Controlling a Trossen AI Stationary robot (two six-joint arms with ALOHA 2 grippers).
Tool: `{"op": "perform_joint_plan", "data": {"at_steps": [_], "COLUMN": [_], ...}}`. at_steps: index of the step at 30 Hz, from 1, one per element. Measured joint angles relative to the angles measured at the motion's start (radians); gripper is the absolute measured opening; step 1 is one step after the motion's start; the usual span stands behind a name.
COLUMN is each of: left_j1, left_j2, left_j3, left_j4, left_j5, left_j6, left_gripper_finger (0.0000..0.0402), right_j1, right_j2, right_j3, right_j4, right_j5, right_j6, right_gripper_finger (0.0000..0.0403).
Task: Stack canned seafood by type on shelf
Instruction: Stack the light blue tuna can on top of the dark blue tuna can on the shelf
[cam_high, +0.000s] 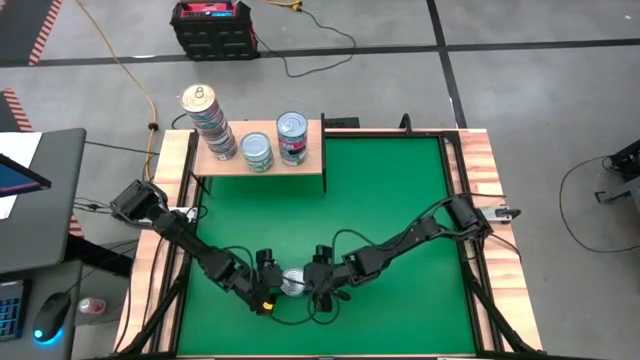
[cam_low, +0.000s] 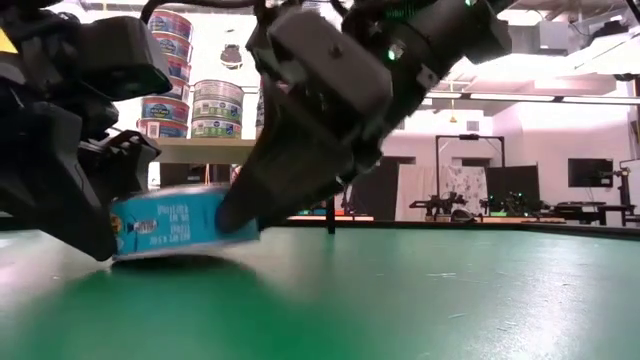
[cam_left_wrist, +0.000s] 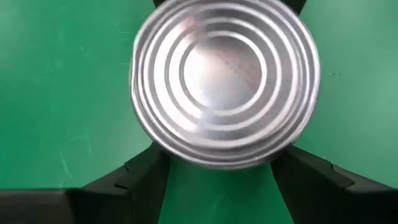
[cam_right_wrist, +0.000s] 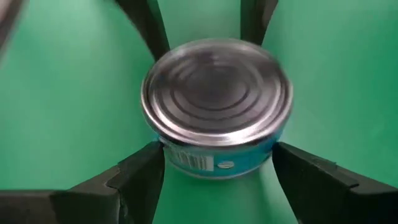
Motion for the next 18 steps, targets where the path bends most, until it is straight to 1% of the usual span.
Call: {"op": "perform_joint_plan", "data": {"at_steps": [4,12,18], "left_j1": [0.005,0.010,0.011], "left_j2": [0.000,0.002,0.002], "left_j3": [0.000,0.000,0.000], "left_j4": [0.017,0.061,0.015], "left_j5": [0.024,0.010,0.011], "left_j6": [0.009,0.010,-0.098], "left_gripper_finger": [0.0254,0.0253,0.0253], "right_j1": [-0.009,-0.018,-0.038], "right_j2": [-0.028,-0.040,-0.038], "right_j3": [0.035,0.104,0.102], "right_j4": [-0.021,0.008,-0.063], "right_j5": [0.007,0.051,0.054], "right_j6": [0.000,-0.065,-0.064], "right_gripper_finger": [0.0317,0.0317,0.0317]}}
